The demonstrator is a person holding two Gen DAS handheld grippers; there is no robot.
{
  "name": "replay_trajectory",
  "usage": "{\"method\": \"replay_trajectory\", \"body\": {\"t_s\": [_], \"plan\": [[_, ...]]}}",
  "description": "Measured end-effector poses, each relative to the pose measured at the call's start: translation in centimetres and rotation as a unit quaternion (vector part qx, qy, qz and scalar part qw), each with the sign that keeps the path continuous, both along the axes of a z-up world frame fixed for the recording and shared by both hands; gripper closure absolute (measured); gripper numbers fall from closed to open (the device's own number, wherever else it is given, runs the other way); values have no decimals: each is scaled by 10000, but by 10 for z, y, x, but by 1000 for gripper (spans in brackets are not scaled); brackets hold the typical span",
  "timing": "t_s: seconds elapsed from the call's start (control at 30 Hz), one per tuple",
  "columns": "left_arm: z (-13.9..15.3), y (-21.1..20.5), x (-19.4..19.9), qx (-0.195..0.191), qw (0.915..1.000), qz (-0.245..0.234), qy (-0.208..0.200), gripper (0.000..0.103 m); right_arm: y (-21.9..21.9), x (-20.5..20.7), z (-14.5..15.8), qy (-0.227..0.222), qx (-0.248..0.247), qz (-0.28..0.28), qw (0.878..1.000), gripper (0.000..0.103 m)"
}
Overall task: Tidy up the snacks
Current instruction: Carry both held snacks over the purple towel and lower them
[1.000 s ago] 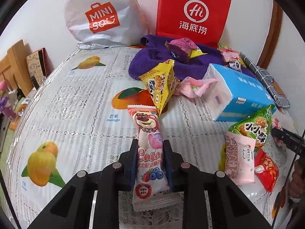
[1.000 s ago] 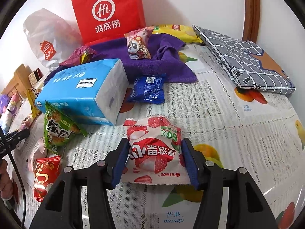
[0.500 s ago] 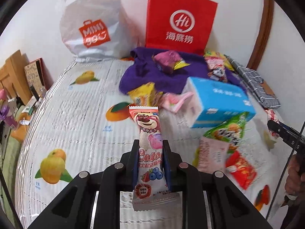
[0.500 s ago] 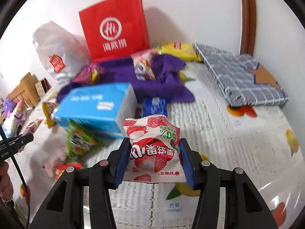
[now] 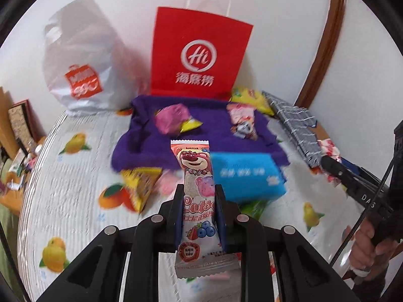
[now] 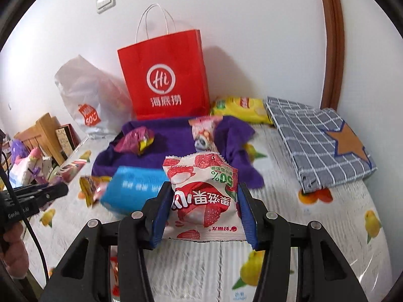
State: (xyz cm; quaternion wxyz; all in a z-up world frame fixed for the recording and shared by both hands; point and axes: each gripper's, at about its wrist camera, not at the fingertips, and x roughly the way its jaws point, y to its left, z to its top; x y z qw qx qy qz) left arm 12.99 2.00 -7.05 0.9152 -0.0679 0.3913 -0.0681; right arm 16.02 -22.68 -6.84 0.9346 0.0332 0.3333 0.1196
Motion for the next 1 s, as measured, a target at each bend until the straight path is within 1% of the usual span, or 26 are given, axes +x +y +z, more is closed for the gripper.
{"method": "replay_trajectory", "body": {"t_s": [0.17,0.3,0.47,0.57,0.63,0.7,0.8,0.93,1.0], "plan": [[19,-6,31,-48,9999,-62,-108,82,11,29,16,-56,38,38,10000,52],[33,-3,60,50,9998,49,-203,82,21,60,21,-41,-15,49,10000,52],[42,10,95,9,9995,208,-219,82,29,103,25,3,83,40,10000,52],[46,16,115,-67,9996,129,-256,82,36,130,29,-13,38,80,10000,52],[48,17,127,-75,9994,107,-311,82,42,148,30,82,-26,115,9999,52],[46,19,141,-69,9994,169,-287,82,46,162,29,102,41,119,9999,52],[37,24,159,-139,9995,225,-194,82,51,177,20,173,135,233,9995,52],[13,30,173,-151,9996,225,-28,82,60,188,-5,346,-32,405,9986,52],[1,32,183,-14,9995,249,189,82,59,195,-18,468,-113,440,9979,52]]}}
